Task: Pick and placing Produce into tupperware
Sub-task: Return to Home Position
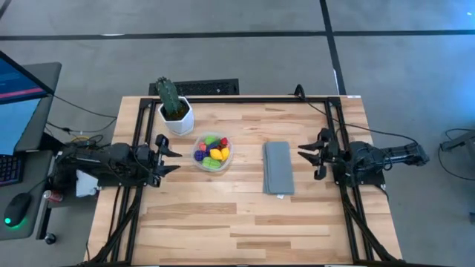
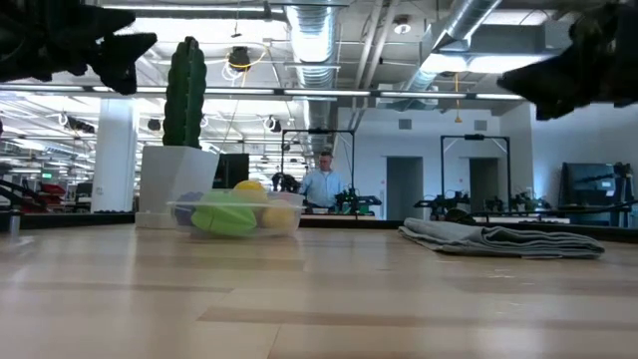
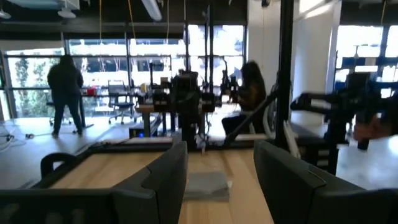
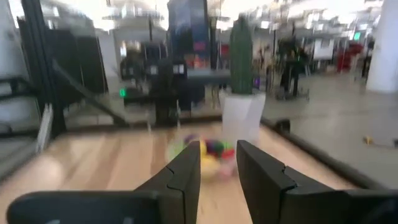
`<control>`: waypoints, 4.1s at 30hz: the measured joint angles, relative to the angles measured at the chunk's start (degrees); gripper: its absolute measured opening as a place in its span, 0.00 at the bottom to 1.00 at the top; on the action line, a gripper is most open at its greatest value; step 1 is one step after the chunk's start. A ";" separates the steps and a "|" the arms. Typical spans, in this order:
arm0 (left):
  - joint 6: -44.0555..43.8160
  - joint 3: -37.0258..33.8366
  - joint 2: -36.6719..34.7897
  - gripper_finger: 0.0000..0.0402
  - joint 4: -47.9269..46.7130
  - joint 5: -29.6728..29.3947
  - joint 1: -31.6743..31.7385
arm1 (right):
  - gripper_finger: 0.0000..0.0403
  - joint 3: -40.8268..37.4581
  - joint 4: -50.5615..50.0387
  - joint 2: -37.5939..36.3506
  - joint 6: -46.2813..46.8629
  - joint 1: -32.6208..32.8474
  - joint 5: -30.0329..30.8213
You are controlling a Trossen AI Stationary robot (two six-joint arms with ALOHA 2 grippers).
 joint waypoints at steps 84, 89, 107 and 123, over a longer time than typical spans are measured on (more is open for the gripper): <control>4.22 -0.04 0.04 0.44 -10.79 -2.14 0.02 | 0.31 0.02 -2.82 0.64 -9.37 -1.88 -0.24; 4.20 -0.04 0.05 0.44 -10.79 -2.14 0.02 | 0.31 0.02 -2.81 0.64 -9.38 -1.88 -0.24; 4.20 -0.04 0.07 0.44 -10.79 -2.14 0.04 | 0.31 0.02 -2.81 0.63 -9.37 -1.88 -0.24; 4.19 -0.04 0.07 0.44 -10.81 -2.14 0.02 | 0.31 0.02 -2.81 0.63 -9.37 -1.88 -0.24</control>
